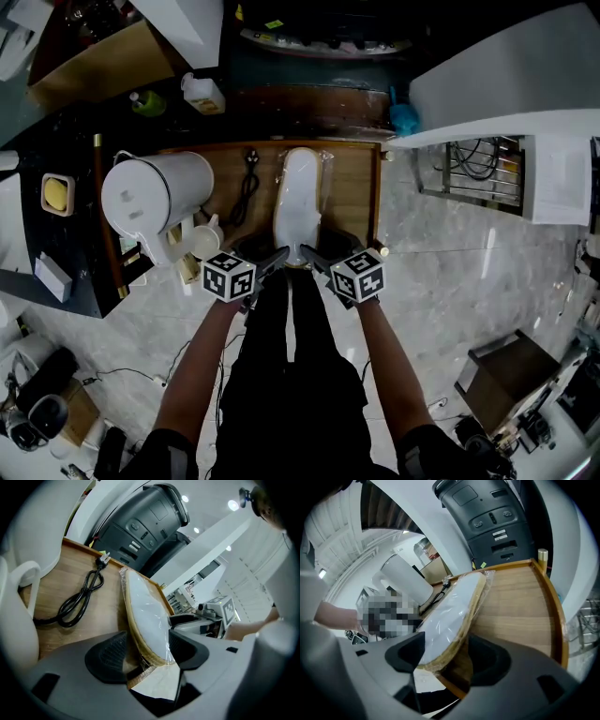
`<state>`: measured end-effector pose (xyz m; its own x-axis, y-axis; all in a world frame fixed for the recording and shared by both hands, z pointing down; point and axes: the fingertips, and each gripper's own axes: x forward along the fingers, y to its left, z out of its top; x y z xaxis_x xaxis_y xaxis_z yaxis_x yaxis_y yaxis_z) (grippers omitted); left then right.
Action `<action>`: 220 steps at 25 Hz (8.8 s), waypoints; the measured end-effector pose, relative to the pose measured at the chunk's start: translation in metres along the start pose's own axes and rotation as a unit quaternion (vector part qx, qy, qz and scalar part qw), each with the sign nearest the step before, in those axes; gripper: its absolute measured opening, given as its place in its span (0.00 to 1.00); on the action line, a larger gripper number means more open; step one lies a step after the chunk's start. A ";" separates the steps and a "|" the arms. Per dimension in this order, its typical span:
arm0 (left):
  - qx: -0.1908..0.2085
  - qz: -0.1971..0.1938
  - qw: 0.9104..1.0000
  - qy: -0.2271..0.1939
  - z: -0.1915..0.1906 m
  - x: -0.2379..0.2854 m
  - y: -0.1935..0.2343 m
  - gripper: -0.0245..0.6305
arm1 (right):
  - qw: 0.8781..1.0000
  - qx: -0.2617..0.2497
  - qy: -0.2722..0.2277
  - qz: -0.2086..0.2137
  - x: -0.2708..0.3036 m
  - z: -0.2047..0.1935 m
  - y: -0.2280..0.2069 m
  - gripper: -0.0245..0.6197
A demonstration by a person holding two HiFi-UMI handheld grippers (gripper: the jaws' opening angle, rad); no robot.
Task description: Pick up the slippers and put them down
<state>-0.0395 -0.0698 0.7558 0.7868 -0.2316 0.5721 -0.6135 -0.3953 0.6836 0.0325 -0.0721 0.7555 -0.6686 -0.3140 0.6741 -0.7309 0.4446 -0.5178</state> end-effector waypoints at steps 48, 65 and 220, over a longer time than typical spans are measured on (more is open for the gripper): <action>0.037 -0.009 0.999 0.028 0.023 0.002 -0.027 0.44 | 1.000 0.018 -0.016 0.012 -0.017 0.023 0.015 0.46; 0.049 -0.007 0.999 -0.017 0.036 -0.051 -0.083 0.44 | 0.999 -0.018 -0.050 0.005 -0.072 0.048 0.069 0.46; 0.030 0.025 0.999 -0.005 0.003 -0.016 -0.040 0.44 | 0.999 0.003 -0.016 0.031 -0.028 0.010 0.036 0.45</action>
<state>-0.0274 -0.0529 0.7172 0.7565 -0.2615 0.5994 -0.6466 -0.4364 0.6257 0.0231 -0.0560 0.7129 -0.7160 -0.3135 0.6237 -0.6892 0.4595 -0.5603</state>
